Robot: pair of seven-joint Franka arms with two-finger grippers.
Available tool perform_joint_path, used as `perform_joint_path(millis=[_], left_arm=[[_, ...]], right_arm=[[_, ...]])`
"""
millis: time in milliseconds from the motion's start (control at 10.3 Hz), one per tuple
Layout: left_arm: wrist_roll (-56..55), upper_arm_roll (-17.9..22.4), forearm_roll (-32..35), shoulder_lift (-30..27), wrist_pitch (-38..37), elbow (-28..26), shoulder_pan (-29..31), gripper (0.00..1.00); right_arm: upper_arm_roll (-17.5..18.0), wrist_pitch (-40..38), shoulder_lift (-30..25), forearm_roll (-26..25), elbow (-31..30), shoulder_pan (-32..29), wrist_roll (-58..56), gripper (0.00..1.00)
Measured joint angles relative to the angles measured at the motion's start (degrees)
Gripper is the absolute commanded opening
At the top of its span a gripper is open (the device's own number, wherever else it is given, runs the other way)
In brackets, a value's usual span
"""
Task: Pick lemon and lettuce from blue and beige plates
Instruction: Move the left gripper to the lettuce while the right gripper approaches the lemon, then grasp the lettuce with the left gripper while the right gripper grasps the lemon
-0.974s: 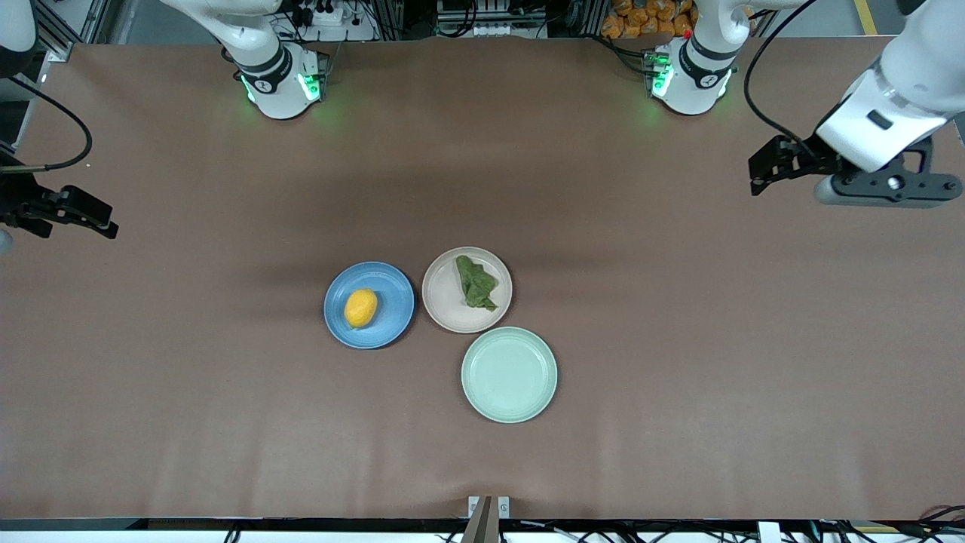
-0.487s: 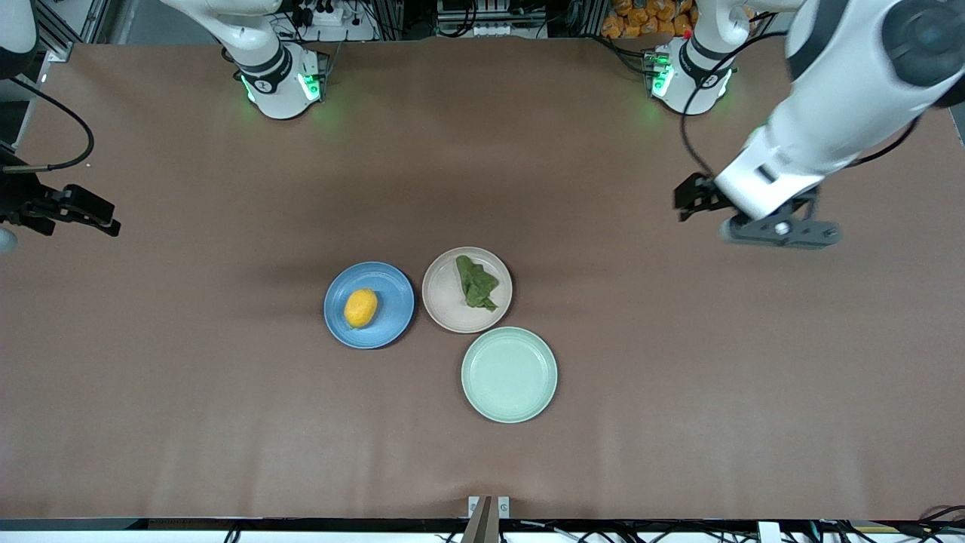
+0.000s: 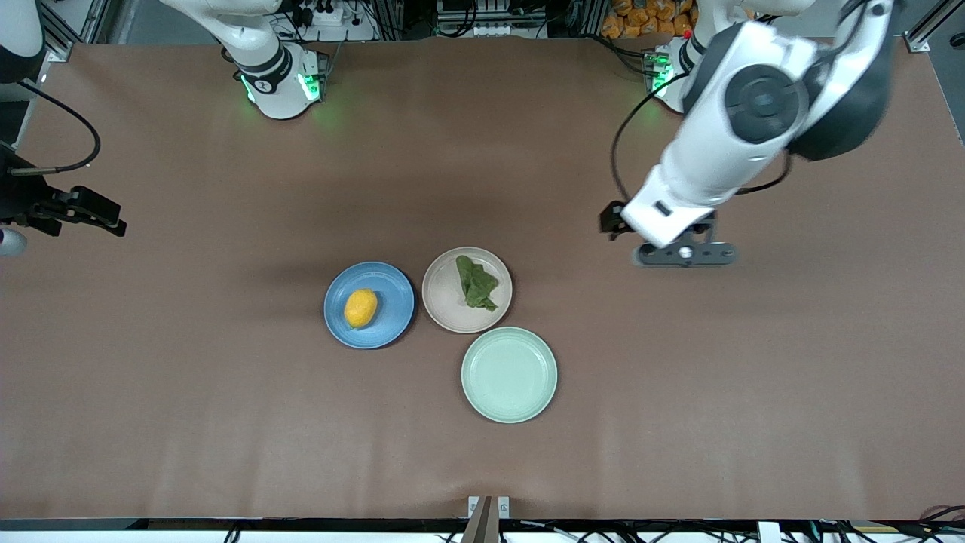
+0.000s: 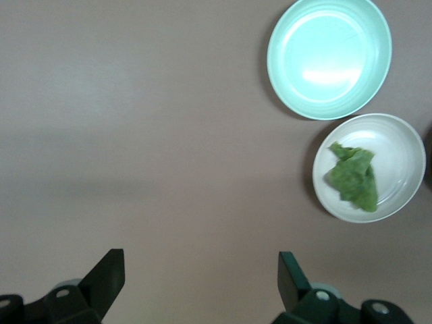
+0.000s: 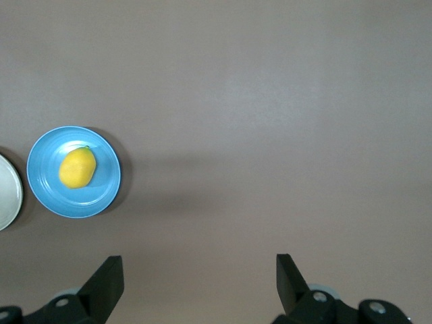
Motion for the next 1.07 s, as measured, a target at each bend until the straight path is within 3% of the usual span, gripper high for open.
perform_joint_path(millis=[487,1072], left_arm=[[-16.1,0.0,0.4,8.7,10.8,0.0,-8.7,1.0],[-30.5,0.3,3.1,19.1,20.2,3.0,-15.5,1.0]], right_arm=[[0.2,4.6,4.9,0.2,-1.1,5.7,6.4,1.0],[0.4,15.8,16.6,0.2,-3.1,15.6,21.9,1.0]])
